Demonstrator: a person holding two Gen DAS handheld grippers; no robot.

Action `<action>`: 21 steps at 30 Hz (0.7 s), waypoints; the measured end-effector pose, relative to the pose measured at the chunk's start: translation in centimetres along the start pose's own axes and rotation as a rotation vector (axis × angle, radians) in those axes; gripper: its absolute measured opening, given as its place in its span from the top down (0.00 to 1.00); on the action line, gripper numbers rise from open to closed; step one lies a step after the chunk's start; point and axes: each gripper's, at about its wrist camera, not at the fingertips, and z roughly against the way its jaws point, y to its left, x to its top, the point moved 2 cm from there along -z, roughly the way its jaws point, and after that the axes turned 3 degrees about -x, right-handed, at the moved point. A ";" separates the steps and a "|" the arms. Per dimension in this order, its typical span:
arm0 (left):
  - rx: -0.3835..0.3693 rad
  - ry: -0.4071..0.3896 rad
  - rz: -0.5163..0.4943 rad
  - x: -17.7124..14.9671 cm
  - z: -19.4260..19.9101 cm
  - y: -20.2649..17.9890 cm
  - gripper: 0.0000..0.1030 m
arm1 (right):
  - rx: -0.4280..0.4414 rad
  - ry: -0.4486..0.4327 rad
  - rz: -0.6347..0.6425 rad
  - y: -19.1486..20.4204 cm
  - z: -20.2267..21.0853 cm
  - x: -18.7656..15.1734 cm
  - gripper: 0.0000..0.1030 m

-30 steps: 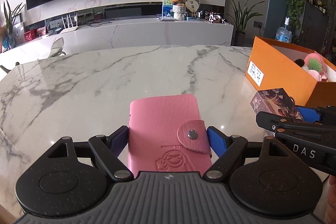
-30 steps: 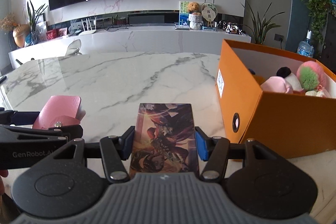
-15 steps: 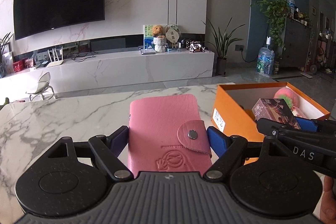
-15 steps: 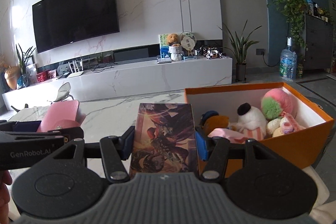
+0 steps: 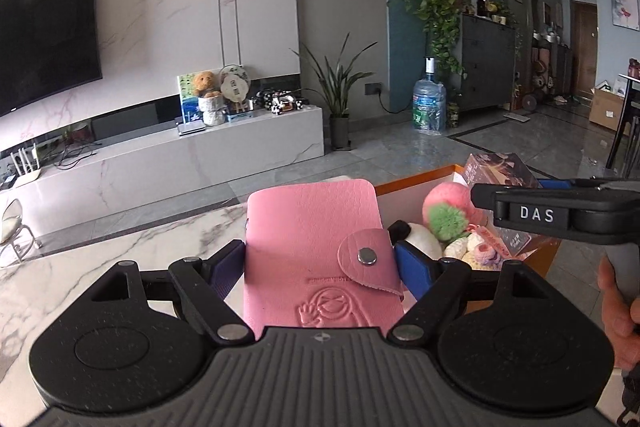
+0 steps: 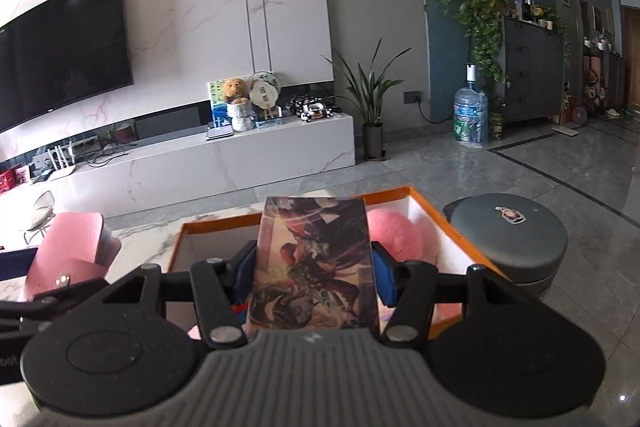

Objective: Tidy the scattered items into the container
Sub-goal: 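Lift and carry wallet with left tool while right tool carries card box to orange box, then lower wallet and card box into the orange box and open both tools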

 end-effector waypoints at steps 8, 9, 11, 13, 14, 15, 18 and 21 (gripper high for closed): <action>-0.059 0.039 0.010 2.4 -5.7 -2.2 0.08 | 0.014 0.054 0.023 -2.4 -5.5 2.6 0.41; -0.060 0.050 0.008 2.3 -6.3 -2.4 0.08 | 0.020 0.060 0.028 -2.4 -6.0 2.4 0.41; -0.058 0.075 0.012 1.9 -7.5 -2.5 0.08 | 0.039 0.100 0.023 -2.8 -7.0 1.4 0.41; -0.054 0.097 0.027 1.4 -8.6 -2.4 0.08 | 0.061 0.149 0.013 -3.2 -8.0 0.3 0.41; -0.051 0.109 0.034 1.2 -9.2 -2.3 0.08 | 0.071 0.169 0.014 -3.4 -8.4 -0.1 0.41; -0.048 0.121 0.042 1.0 -9.7 -2.3 0.08 | 0.079 0.183 0.021 -3.6 -8.7 -0.3 0.41; -0.043 0.149 0.076 0.4 -10.4 -1.8 0.08 | 0.105 0.225 0.034 -4.1 -9.7 -0.7 0.41; -0.032 0.163 0.099 0.2 -10.7 -1.3 0.08 | 0.118 0.269 0.053 -3.9 -10.6 -1.2 0.41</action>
